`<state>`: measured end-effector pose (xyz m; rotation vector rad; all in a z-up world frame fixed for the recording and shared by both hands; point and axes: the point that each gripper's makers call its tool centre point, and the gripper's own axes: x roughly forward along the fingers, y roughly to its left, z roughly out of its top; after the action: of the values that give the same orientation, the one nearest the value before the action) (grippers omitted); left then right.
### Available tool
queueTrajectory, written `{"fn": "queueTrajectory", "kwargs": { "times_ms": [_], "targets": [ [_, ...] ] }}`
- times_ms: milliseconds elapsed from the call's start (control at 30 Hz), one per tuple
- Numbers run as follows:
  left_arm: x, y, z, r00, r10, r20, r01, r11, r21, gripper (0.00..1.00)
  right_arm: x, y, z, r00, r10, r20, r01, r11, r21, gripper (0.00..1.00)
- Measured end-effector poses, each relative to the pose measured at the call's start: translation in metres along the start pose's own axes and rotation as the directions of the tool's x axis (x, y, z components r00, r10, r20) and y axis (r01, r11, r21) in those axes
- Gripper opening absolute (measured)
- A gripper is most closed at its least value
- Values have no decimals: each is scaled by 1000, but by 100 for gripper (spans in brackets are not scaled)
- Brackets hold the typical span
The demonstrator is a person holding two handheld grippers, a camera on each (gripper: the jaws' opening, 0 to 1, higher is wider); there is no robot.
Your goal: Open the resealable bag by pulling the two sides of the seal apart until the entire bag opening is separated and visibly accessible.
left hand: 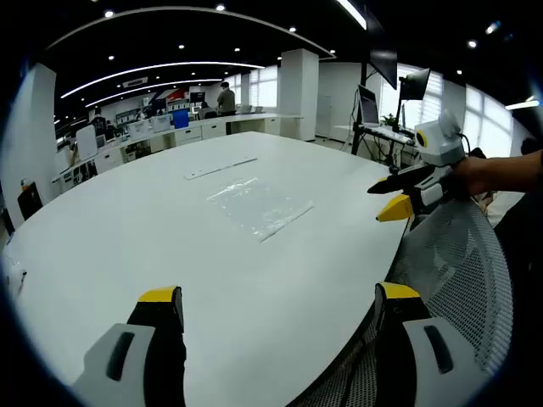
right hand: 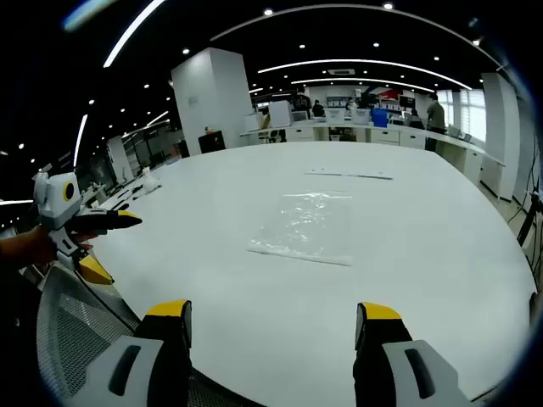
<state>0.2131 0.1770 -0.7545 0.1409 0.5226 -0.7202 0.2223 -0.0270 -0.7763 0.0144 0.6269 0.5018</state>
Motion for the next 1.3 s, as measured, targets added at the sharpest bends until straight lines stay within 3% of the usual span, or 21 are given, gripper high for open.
{"fn": "queueTrajectory", "kwargs": {
  "times_ms": [1300],
  "targets": [
    [2, 5, 1, 1000, 24, -1, -24, 1000, -16, 90, -4, -3, 4, 1000, -1, 11, 0, 1000, 14, 77]
  ]
}}
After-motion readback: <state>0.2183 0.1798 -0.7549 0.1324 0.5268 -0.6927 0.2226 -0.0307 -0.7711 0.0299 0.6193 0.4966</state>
